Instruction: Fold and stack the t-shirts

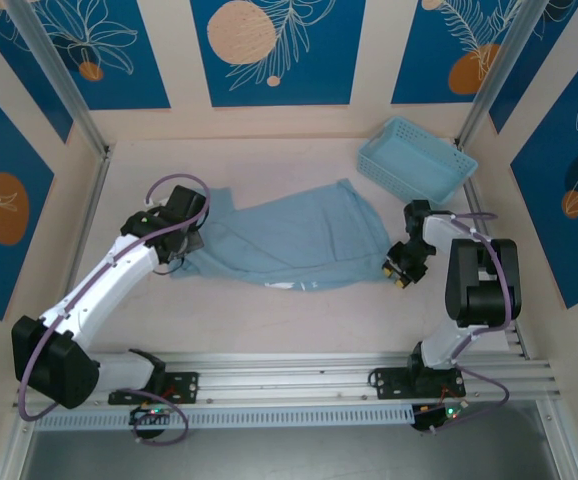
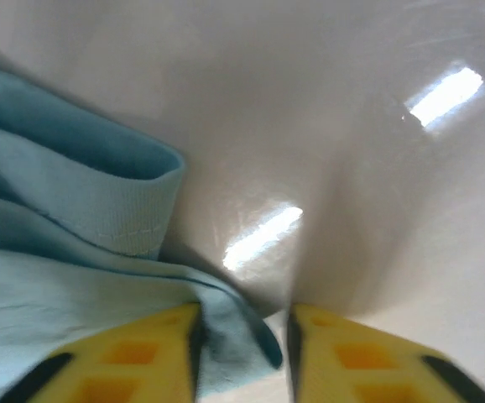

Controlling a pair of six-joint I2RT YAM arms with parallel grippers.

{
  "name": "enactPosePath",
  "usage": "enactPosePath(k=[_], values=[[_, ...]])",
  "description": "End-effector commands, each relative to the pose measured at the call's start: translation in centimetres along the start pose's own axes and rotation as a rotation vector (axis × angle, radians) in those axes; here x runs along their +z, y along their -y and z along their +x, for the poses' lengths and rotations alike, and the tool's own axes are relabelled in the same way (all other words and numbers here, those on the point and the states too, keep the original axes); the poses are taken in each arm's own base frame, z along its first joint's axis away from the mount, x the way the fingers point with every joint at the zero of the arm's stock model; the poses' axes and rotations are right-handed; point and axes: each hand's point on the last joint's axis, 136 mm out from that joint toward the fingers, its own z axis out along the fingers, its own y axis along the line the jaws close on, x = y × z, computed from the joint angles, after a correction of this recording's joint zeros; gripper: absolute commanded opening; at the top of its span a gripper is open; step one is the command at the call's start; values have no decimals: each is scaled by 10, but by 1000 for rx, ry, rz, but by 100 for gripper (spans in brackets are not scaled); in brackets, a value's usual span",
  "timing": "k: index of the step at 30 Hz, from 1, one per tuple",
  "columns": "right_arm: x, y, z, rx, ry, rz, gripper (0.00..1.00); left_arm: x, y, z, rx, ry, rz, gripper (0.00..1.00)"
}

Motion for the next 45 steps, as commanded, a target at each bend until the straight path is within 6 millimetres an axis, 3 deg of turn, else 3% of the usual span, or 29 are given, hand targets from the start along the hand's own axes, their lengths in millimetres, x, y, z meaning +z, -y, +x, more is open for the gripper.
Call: enactPosePath(k=[1, 4, 7, 10, 15, 20, 23, 27, 31, 35, 37, 39, 42, 45], values=[[4, -6, 2, 31, -22, -30, 19, -4, -5, 2, -16, -11, 1, 0], [-10, -13, 1, 34, 7, -59, 7, -5, -4, 0, -21, -4, 3, 0], [-38, -20, 2, 32, 57, -94, 0, -8, -2, -6, -29, 5, 7, 0], [-81, -39, 5, -19, 146, -165, 0, -19, 2, -25, -68, 30, 29, 0], [-168, -97, 4, -142, 280, -403, 0, -48, 10, -86, -179, 110, 114, 0], [-273, -141, -2, -239, 457, -639, 0, -105, 8, -160, -273, 277, 205, 0], [-329, -150, 3, -279, 561, -747, 0, -148, -1, -188, -326, 391, 254, 0], [-394, -138, 26, -321, 698, -896, 0, -207, -25, -199, -397, 548, 327, 0], [-443, -104, 59, -352, 838, -1025, 0, -267, -63, -192, -481, 728, 399, 0], [-468, -79, 81, -365, 914, -1092, 0, -319, -94, -189, -548, 886, 463, 0], [-472, -79, 81, -357, 909, -1112, 0, -333, -94, -195, -548, 912, 487, 0], [-474, -88, 77, -356, 894, -1134, 0, -336, -81, -207, -531, 894, 507, 0], [-469, -115, 59, -356, 839, -1139, 0, -305, -44, -229, -479, 780, 492, 0], [-456, -156, 37, -372, 750, -1158, 0, -251, -3, -253, -439, 650, 480, 0]])
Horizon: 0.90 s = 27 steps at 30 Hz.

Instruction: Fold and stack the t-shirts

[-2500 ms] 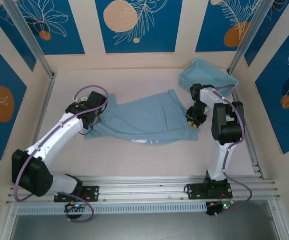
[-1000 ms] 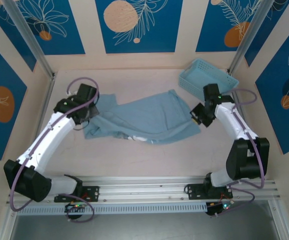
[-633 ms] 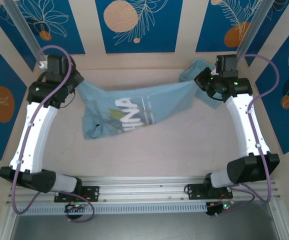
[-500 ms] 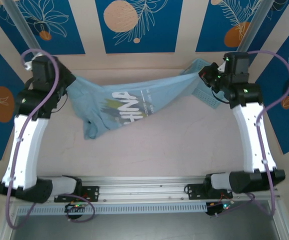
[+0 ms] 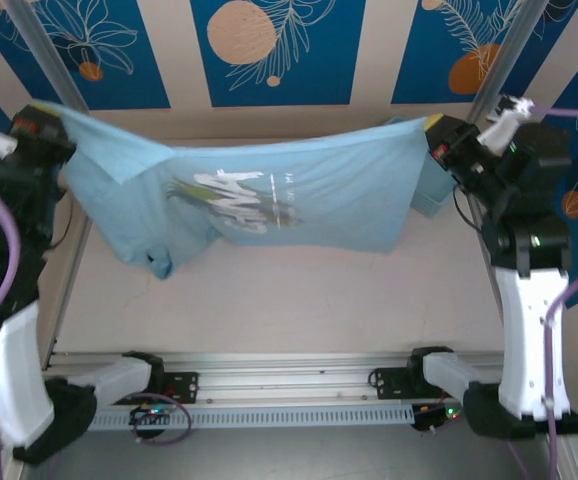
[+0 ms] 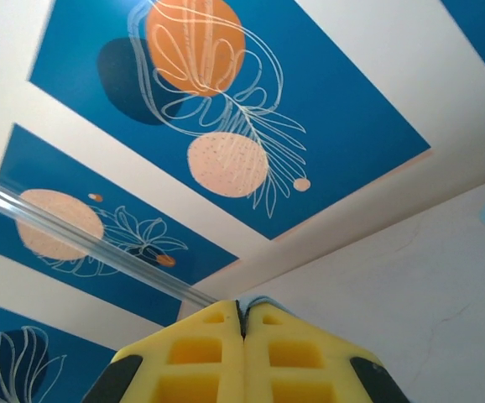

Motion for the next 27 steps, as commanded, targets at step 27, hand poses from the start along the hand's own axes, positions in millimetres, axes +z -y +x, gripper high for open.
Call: enactPosePath(k=[27], values=[[194, 2, -33, 115, -248, -189, 0, 85, 13, 18, -61, -157, 201, 0]])
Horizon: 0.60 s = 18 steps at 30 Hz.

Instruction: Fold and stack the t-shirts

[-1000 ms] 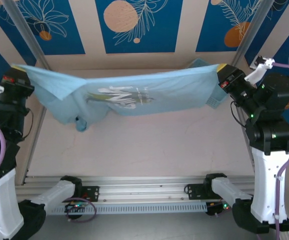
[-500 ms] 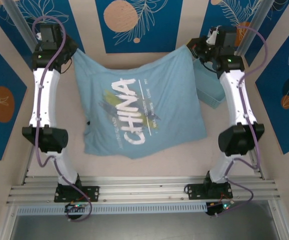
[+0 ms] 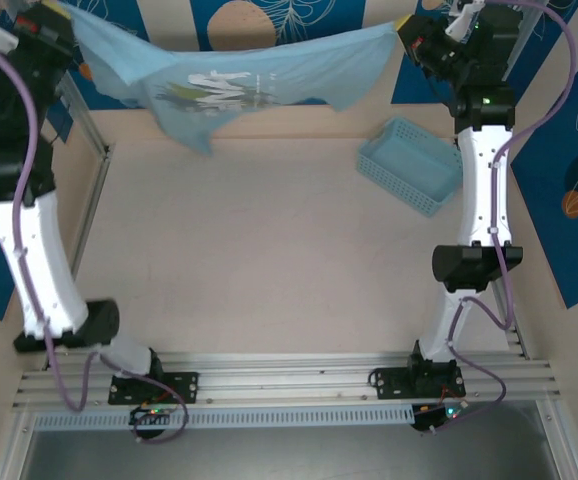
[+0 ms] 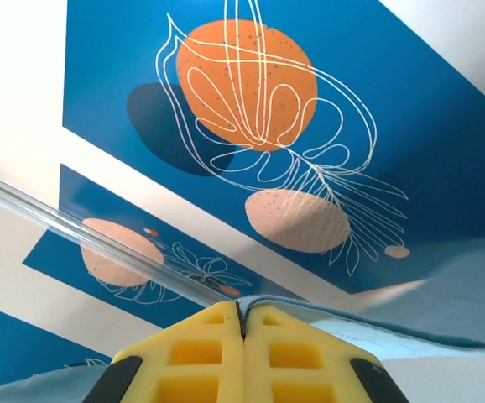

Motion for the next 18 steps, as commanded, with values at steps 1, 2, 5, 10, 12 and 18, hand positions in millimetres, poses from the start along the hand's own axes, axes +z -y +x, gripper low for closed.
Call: enactPosePath(k=[1, 2, 5, 10, 12, 18], values=[[14, 45, 51, 92, -166, 110, 0, -13, -69, 63, -60, -125, -186, 0], [14, 63, 70, 119, -203, 167, 0, -23, -95, 88, -106, -162, -249, 0], [5, 128, 127, 207, -271, 339, 0, -62, -167, 175, -223, -343, -438, 0], [-27, 237, 226, 353, -387, 590, 0, -153, -270, 315, -363, -646, -745, 0], [-42, 274, 260, 400, -458, 704, 0, -188, -298, 358, -421, -744, -833, 0], [-91, 338, 317, 462, -603, 998, 0, -256, -330, 433, -570, -909, -968, 0]])
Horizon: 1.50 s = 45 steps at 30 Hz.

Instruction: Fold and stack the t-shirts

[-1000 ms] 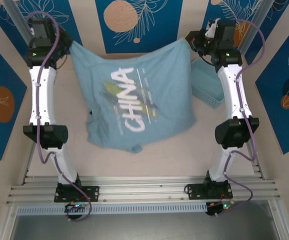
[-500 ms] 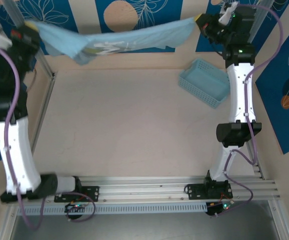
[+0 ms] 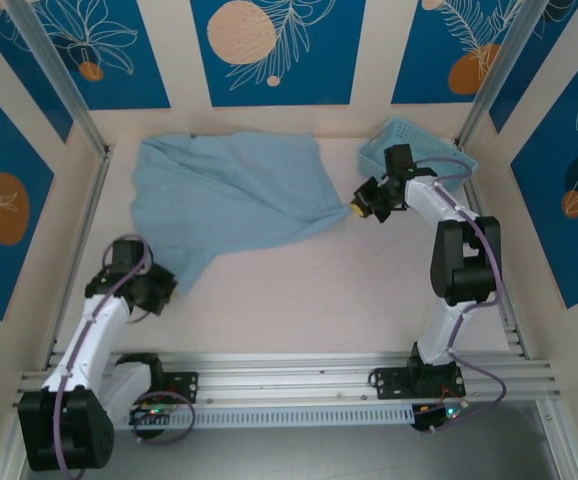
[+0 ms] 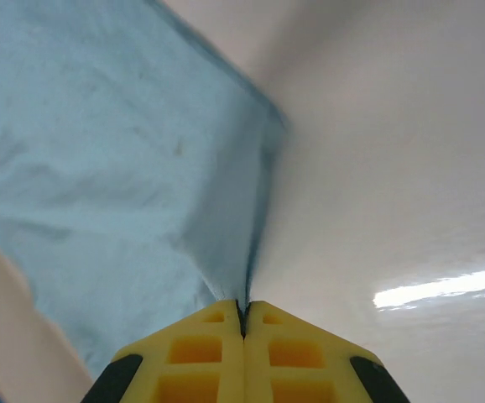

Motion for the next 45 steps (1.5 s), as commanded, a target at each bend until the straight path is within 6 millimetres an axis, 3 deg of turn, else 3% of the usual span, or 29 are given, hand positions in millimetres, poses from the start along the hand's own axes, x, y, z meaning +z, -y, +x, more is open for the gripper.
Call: enactPosePath(k=[1, 5, 12, 15, 19, 23, 26, 28, 32, 36, 39, 42, 45], values=[[-3, 39, 10, 21, -8, 153, 0, 2, -3, 21, -53, -73, 36, 0], [-17, 77, 27, 56, 7, 326, 0, -6, -18, 30, -75, -67, -1, 0], [-39, 129, 60, 111, 44, 475, 0, -7, -32, 40, -132, -87, -18, 0], [-50, 146, 71, 115, 61, 515, 0, -16, -38, 40, -145, -59, -38, 0], [-48, 157, 84, 105, 15, 512, 0, -29, -43, 43, -173, -38, -46, 0], [-33, 152, 88, 84, -25, 464, 0, -48, -67, 50, -215, -4, -135, 0], [-22, 139, 88, 35, -57, 453, 0, -68, -85, 42, -238, 92, -183, 0], [-22, 137, 88, 10, -58, 491, 0, -66, -90, 43, -266, 99, -180, 0], [-37, 148, 86, 17, 4, 549, 0, -39, -81, 56, -292, -5, -139, 0], [-50, 159, 85, 28, 35, 580, 0, -50, -85, 47, -262, 53, -199, 0], [-56, 164, 84, 34, 30, 591, 0, -60, -76, 37, -237, 101, -193, 0], [-60, 157, 79, 8, 45, 556, 0, -77, -51, 16, -188, 203, -116, 0], [-65, 153, 71, -18, 69, 564, 0, -80, -30, 12, -144, 189, -100, 0]])
